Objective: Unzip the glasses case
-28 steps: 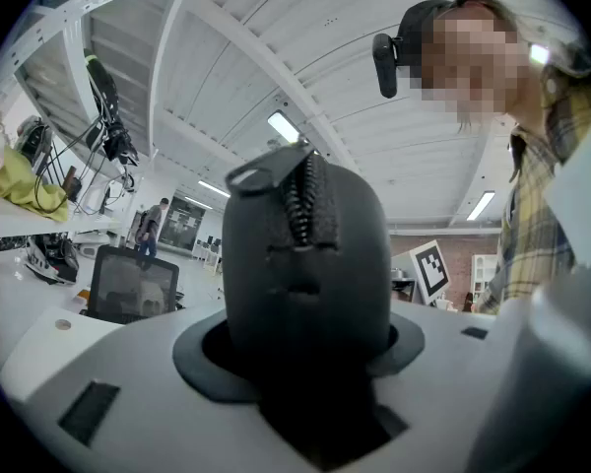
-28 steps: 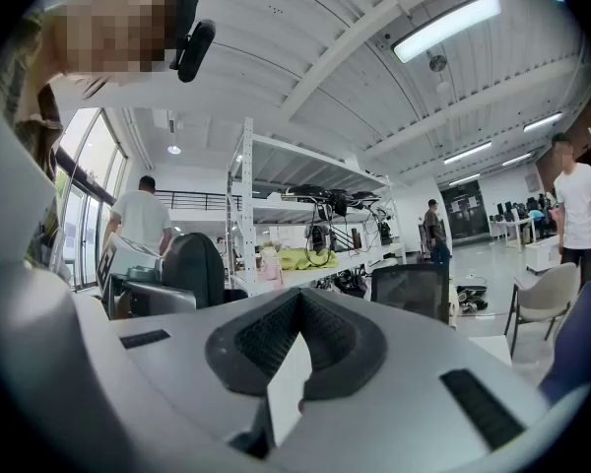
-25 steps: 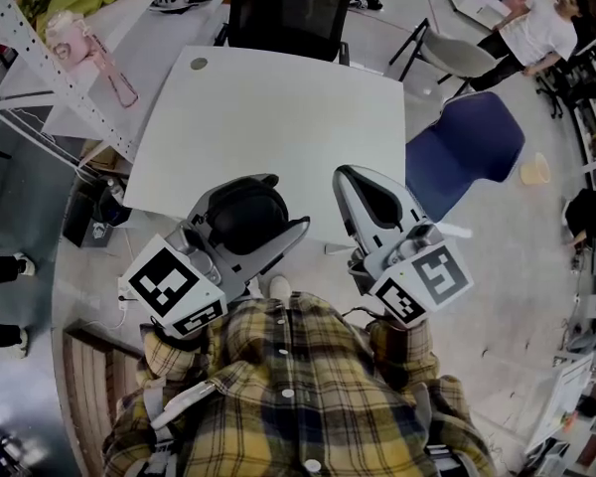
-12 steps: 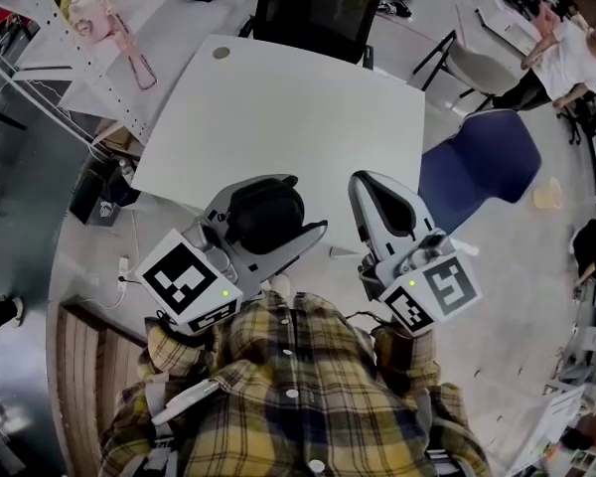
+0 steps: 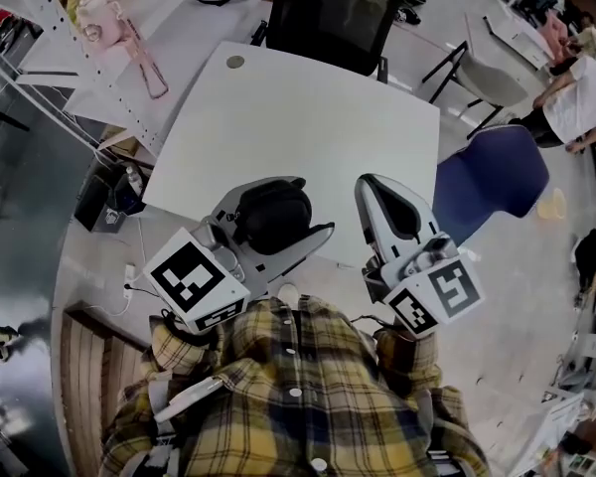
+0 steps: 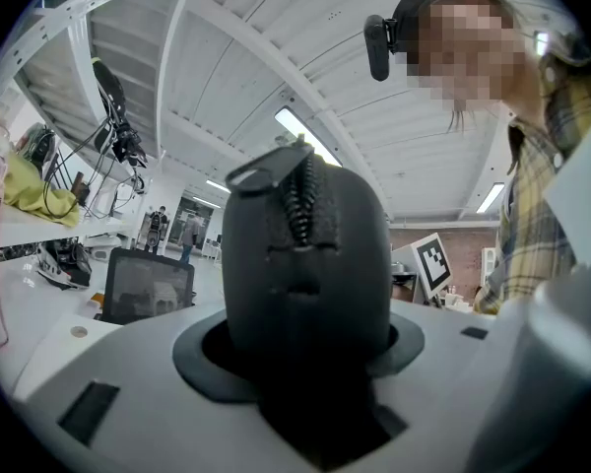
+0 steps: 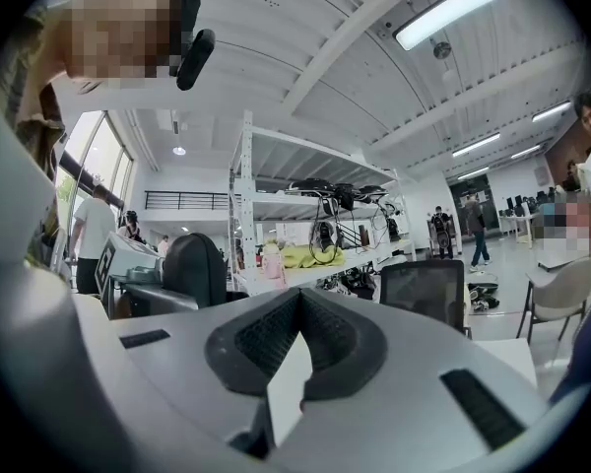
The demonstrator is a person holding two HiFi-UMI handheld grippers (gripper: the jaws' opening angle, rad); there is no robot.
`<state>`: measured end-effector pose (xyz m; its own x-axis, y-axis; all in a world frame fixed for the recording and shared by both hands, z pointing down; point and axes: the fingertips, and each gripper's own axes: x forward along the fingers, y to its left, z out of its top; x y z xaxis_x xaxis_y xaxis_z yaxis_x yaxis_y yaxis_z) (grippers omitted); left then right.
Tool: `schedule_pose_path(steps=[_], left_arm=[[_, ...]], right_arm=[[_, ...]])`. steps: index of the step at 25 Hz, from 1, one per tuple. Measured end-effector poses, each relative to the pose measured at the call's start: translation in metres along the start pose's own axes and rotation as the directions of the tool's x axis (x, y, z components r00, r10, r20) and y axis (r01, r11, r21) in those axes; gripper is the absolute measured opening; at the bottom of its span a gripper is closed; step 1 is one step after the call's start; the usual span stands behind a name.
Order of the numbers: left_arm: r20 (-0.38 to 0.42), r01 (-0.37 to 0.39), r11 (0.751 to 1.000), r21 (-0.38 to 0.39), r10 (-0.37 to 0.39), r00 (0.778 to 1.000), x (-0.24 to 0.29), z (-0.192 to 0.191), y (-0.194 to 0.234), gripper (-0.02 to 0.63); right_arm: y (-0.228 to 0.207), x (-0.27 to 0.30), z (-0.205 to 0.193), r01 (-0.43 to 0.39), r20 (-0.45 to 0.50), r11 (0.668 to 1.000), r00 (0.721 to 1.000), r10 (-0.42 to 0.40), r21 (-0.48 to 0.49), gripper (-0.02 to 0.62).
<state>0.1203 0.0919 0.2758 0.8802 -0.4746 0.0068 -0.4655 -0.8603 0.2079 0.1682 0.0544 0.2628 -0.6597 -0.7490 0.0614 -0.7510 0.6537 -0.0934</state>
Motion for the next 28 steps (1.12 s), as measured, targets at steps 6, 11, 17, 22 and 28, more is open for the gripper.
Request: schedule_pose_path(steps=[6, 11, 17, 22, 28], left_arm=[[-0.011, 0.051, 0.999, -0.005, -0.051, 0.999, -0.011, 0.019, 0.061, 0.247], [-0.028, 0.114, 0.993, -0.014, -0.115, 0.993, -0.019, 0.032, 0.105, 0.247], [-0.07, 0.191, 0.982, -0.003, -0.191, 0.979, -0.029, 0.033, 0.138, 0.247], [-0.088, 0.236, 0.972, -0.017, -0.236, 0.968, -0.035, 0.032, 0.157, 0.247], [-0.086, 0.247, 0.968, -0.035, -0.249, 0.965, -0.031, 0.032, 0.166, 0.247]], right_arm=[[0.005, 0.064, 0.014, 0.021, 0.012, 1.0, 1.0, -0.021, 0.002, -0.002], [0.006, 0.11, 0.025, 0.064, 0.021, 0.998, 0.998, -0.064, 0.006, -0.002], [0.007, 0.15, 0.015, 0.129, -0.008, 0.991, 0.992, -0.129, 0.017, -0.002], [0.007, 0.168, 0.008, 0.179, -0.022, 0.983, 0.984, -0.178, 0.036, -0.002], [0.005, 0.176, 0.006, 0.178, -0.06, 0.984, 0.982, -0.177, 0.024, -0.002]])
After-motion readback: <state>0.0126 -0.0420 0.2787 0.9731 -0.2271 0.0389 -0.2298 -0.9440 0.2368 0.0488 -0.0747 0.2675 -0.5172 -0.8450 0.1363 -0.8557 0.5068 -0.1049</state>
